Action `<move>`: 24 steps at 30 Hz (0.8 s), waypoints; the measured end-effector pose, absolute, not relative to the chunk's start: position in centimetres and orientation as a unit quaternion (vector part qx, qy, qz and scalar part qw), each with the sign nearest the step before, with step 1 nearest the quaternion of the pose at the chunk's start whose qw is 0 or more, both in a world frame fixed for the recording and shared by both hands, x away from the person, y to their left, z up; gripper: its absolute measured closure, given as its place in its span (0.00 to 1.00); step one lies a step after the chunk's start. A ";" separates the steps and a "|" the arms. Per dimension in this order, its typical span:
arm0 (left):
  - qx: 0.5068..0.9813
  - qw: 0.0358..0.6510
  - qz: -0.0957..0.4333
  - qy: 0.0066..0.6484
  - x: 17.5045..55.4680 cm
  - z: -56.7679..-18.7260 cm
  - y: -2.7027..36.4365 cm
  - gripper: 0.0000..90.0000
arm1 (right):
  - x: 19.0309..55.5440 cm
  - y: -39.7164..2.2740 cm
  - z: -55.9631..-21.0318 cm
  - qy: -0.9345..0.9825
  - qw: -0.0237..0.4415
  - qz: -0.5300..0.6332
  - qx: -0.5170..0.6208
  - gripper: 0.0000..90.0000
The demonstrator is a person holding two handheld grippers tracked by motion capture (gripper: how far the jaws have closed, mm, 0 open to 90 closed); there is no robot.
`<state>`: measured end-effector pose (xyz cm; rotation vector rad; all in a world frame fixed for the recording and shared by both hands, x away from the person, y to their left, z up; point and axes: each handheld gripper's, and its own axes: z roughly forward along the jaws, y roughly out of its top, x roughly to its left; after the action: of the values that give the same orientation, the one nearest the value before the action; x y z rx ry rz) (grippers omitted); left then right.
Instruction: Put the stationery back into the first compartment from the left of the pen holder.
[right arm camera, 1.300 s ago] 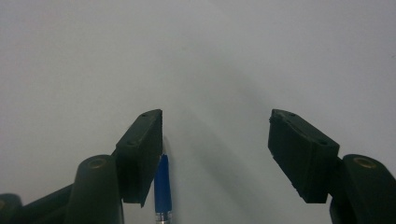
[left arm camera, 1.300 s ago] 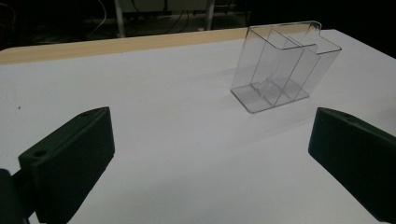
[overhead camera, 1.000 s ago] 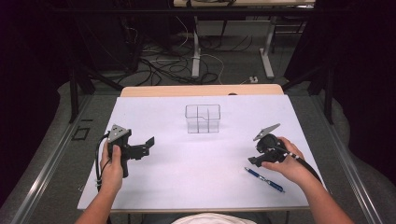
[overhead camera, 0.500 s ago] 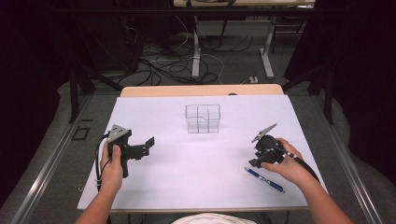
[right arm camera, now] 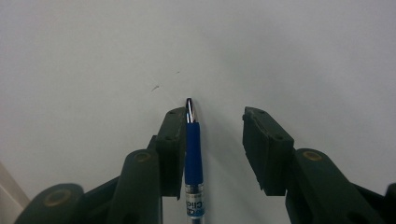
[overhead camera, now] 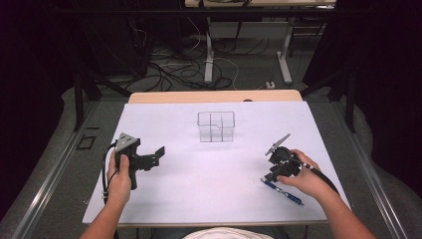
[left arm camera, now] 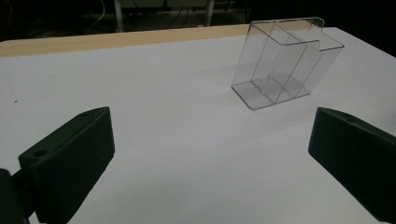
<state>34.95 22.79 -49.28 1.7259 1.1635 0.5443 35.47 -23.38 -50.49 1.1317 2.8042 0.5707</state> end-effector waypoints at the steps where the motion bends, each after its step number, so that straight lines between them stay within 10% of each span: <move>1: 0.706 0.475 0.223 0.476 34.9 -49.3 22.8 0.00 | 35.6 -23.4 -50.6 0.914 0.032 0.188 0.359 0.67; 24: 0.708 0.473 0.222 0.475 35.0 -49.3 22.8 0.00 | 35.5 -23.1 -52.4 0.925 -0.018 0.125 0.358 0.78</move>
<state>34.99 22.84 -49.34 1.7332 1.1626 0.5423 35.53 -23.12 -52.42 1.1390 2.9407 0.3960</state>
